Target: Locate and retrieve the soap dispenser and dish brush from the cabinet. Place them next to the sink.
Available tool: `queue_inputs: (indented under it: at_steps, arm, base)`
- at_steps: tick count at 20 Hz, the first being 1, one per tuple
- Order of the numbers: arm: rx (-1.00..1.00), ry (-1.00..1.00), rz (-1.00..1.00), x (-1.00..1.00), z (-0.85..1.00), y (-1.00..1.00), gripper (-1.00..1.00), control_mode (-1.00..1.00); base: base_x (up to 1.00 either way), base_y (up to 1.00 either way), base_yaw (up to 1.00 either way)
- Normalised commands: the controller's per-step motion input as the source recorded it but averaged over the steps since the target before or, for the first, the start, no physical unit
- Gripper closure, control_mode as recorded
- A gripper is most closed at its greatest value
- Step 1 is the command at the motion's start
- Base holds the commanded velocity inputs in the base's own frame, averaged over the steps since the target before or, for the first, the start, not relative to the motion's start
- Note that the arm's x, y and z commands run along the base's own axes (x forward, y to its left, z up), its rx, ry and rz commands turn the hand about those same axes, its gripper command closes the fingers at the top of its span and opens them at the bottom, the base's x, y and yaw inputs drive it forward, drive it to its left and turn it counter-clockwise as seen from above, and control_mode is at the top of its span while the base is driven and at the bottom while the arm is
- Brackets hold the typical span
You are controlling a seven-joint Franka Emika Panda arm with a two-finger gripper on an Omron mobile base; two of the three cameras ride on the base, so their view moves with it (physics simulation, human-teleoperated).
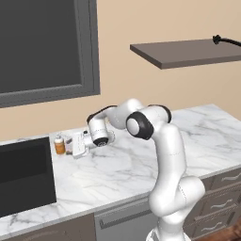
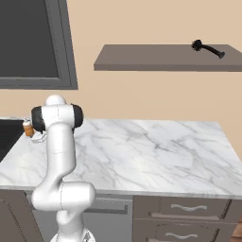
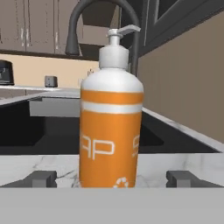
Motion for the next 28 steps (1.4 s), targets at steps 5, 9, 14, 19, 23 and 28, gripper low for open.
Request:
queue_inputs:
  at_steps: [5,9,14,19,23,28]
  arm:
    - [-0.01,0.03,0.00,0.00,0.22,-0.29,-1.00,-1.00]
    - [-0.06,0.00,0.00,-0.06,0.29,-0.32,-1.00,-1.00]
    - [-0.11,0.00,-0.01,-0.07,0.30,-0.24,-1.00,-1.00]
    - [-0.20,-0.12,0.00,-0.01,0.26,-0.05,-1.00,-1.00]
    - [-0.20,-0.16,0.01,0.00,0.02,0.00,-1.00,-1.00]
    - [-0.18,-0.10,0.04,0.00,0.22,-0.16,-1.00,-1.00]
  base:
    - [0.00,0.00,0.00]
    - [0.00,0.00,0.00]
    - [0.00,0.00,0.00]
    - [0.00,0.00,0.00]
    - [0.00,0.00,0.00]
    - [0.00,0.00,0.00]
